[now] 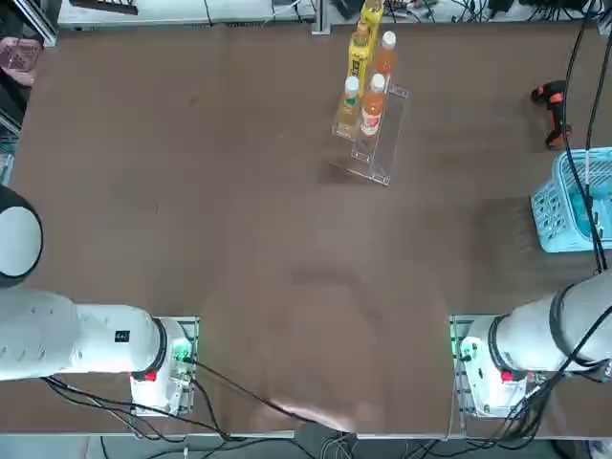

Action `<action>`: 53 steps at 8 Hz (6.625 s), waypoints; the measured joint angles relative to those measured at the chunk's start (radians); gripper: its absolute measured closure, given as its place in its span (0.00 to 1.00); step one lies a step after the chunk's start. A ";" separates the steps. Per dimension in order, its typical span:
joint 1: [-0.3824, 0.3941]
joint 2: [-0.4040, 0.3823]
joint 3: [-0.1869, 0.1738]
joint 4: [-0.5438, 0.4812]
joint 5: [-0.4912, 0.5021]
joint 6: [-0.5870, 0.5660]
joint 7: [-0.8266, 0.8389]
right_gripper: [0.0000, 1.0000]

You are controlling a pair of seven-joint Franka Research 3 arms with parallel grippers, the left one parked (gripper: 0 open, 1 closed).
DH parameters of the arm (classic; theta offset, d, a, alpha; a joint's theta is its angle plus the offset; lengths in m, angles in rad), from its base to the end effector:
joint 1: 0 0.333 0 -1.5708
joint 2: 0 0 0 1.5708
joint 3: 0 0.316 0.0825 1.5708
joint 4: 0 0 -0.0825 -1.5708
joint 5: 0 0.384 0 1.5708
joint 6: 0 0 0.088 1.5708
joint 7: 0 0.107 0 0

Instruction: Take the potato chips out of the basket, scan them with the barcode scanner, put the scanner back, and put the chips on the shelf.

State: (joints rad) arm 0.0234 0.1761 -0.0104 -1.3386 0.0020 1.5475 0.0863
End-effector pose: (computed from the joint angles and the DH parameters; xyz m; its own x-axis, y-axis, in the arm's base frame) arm 0.6068 0.0087 0.6295 0.9968 -0.0730 0.0327 -0.0729 -0.9973 -0.0030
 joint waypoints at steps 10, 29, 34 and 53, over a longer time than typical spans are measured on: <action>-0.090 -0.006 -0.044 -0.139 -0.233 -0.238 -0.062 0.00; -0.567 -0.016 -0.192 -1.034 -0.268 0.919 -0.640 0.00; -0.593 -0.037 -0.192 -1.059 -0.268 0.952 -0.663 0.00; -0.679 0.050 -0.192 -1.183 -0.268 1.277 -0.715 0.00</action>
State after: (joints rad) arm -0.6559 0.2261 -0.2026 -2.5215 -0.2663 2.8247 -0.6284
